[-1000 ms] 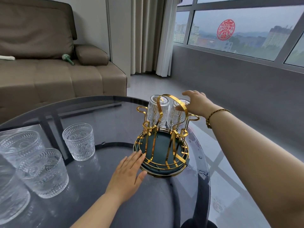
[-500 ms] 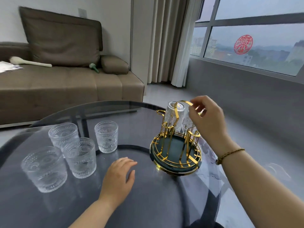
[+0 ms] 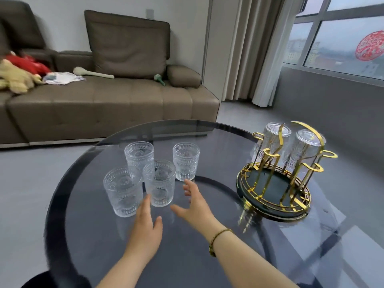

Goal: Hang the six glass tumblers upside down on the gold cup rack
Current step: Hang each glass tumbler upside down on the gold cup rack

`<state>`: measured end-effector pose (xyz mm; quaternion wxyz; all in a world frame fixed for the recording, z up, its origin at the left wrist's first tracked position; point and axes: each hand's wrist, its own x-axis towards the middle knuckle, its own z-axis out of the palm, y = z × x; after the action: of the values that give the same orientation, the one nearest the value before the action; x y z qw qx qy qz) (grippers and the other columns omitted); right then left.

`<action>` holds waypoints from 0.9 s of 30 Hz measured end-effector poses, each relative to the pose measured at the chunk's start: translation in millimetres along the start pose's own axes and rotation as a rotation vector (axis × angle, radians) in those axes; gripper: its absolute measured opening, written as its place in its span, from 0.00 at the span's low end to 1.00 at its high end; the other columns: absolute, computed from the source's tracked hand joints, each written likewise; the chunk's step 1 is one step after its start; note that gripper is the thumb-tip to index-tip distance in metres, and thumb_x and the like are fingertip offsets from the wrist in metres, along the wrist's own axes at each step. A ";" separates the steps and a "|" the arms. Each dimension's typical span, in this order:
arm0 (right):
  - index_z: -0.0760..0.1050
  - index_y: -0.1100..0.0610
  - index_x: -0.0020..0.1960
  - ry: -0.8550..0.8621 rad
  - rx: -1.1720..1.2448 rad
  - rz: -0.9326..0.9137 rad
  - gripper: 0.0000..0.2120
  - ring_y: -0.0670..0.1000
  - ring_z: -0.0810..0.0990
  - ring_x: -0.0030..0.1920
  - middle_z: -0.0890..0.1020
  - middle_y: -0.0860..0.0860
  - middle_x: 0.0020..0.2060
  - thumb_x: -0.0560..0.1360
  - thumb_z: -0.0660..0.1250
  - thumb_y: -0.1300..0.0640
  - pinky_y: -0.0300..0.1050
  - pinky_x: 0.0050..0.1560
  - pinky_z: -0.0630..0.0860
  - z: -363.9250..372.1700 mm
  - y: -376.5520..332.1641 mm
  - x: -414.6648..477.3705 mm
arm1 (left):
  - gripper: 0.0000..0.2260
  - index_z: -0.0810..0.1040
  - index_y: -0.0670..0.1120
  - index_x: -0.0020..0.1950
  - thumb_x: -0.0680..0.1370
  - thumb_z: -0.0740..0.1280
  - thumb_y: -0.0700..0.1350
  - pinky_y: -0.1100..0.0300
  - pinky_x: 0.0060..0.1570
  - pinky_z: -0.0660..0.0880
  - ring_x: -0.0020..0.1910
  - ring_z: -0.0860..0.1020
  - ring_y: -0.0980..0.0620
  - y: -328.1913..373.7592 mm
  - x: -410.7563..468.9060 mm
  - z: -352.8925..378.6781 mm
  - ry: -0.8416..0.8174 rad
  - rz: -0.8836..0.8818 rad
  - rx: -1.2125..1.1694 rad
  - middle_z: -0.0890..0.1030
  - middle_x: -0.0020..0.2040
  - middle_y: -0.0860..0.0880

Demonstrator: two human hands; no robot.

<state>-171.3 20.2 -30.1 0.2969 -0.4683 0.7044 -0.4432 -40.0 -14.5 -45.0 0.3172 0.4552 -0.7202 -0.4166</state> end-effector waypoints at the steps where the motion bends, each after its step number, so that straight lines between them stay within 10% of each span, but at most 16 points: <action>1: 0.50 0.48 0.69 -0.010 0.016 0.026 0.39 0.46 0.63 0.65 0.65 0.48 0.66 0.67 0.70 0.53 0.37 0.60 0.61 5.5 -0.4 4.6 | 0.28 0.49 0.47 0.72 0.76 0.57 0.34 0.55 0.70 0.54 0.73 0.56 0.50 1.2 2.9 0.7 -0.010 -0.022 -0.029 0.55 0.74 0.46; 7: 0.42 0.48 0.70 -0.065 0.054 0.065 0.44 0.48 0.58 0.70 0.59 0.48 0.71 0.66 0.70 0.52 0.40 0.62 0.60 20.5 -10.2 33.0 | 0.31 0.47 0.51 0.72 0.74 0.52 0.30 0.61 0.66 0.55 0.73 0.55 0.52 -1.3 12.6 6.0 -0.016 -0.057 -0.121 0.54 0.75 0.48; 14: 0.57 0.51 0.64 -0.042 0.059 0.033 0.36 0.52 0.69 0.62 0.71 0.50 0.62 0.62 0.72 0.52 0.49 0.62 0.69 20.5 -6.1 42.3 | 0.28 0.51 0.50 0.72 0.75 0.54 0.32 0.59 0.68 0.56 0.72 0.58 0.52 -3.8 14.0 6.0 -0.028 -0.036 -0.141 0.59 0.73 0.47; 27: 0.60 0.45 0.62 0.098 0.033 -0.129 0.36 0.46 0.69 0.60 0.70 0.46 0.60 0.59 0.74 0.54 0.28 0.50 0.71 -43.1 -27.2 -0.1 | 0.23 0.69 0.51 0.57 0.66 0.74 0.45 0.68 0.44 0.73 0.52 0.76 0.53 69.2 29.6 6.7 -0.026 0.039 -0.447 0.78 0.51 0.56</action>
<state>-196.3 30.7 13.0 0.2406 -0.4856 0.6789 -0.4953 -84.1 -23.2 15.8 0.4089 0.3545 -0.6226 -0.5652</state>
